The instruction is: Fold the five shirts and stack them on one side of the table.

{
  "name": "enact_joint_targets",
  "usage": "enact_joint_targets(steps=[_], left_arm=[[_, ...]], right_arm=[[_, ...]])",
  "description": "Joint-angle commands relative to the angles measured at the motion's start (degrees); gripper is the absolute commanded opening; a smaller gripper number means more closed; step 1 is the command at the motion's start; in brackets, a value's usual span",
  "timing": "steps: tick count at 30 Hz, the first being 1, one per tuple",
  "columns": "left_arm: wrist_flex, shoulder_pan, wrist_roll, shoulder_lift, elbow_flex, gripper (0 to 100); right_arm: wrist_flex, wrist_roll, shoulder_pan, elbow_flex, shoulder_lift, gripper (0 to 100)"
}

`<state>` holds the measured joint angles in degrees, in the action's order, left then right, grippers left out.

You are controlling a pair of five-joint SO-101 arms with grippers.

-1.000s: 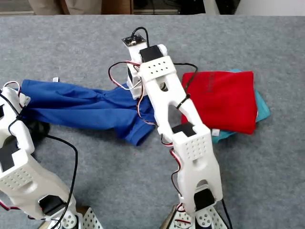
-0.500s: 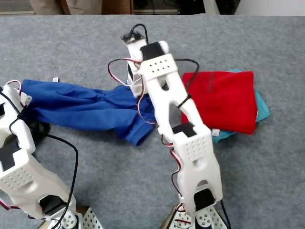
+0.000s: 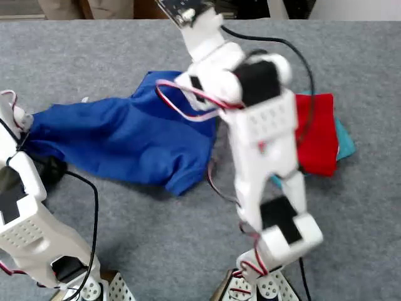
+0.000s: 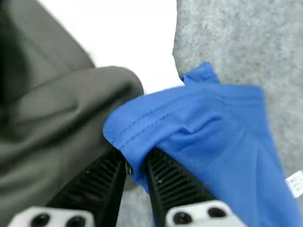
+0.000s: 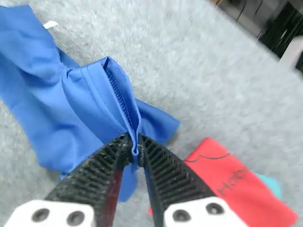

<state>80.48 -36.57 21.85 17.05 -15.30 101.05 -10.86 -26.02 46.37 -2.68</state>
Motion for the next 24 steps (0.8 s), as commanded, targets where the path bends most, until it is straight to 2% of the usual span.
enact_joint_targets(steps=[1,4,7,12,15,19,24], left_arm=[[12.48,0.09,0.18,-0.48,-13.27,6],[19.6,0.18,0.18,-0.48,-19.52,18],[20.4,-0.26,0.18,-1.1,-21.27,26],[20.4,-1.85,-3.52,-3.82,-19.96,27],[20.31,-1.58,-3.78,-4.79,-20.66,26],[18.37,6.68,0.7,-1.71,-21.98,25],[13.27,17.49,8.0,7.87,-25.49,25]], right_arm=[[1.23,-5.63,0.57,-10.77,11.47,0.4],[0.97,-9.49,0.31,-26.42,17.8,0.4],[-1.23,-12.66,0.4,-41.8,23.78,0.4],[-7.56,-16.0,-0.84,-65.36,36.44,0.4],[-8.7,-17.58,-3.91,-76.0,43.47,0.4],[-12.84,-17.58,-7.52,-83.91,49.71,0.4],[-26.29,-17.58,-7.87,-89.89,50.33,0.5]])
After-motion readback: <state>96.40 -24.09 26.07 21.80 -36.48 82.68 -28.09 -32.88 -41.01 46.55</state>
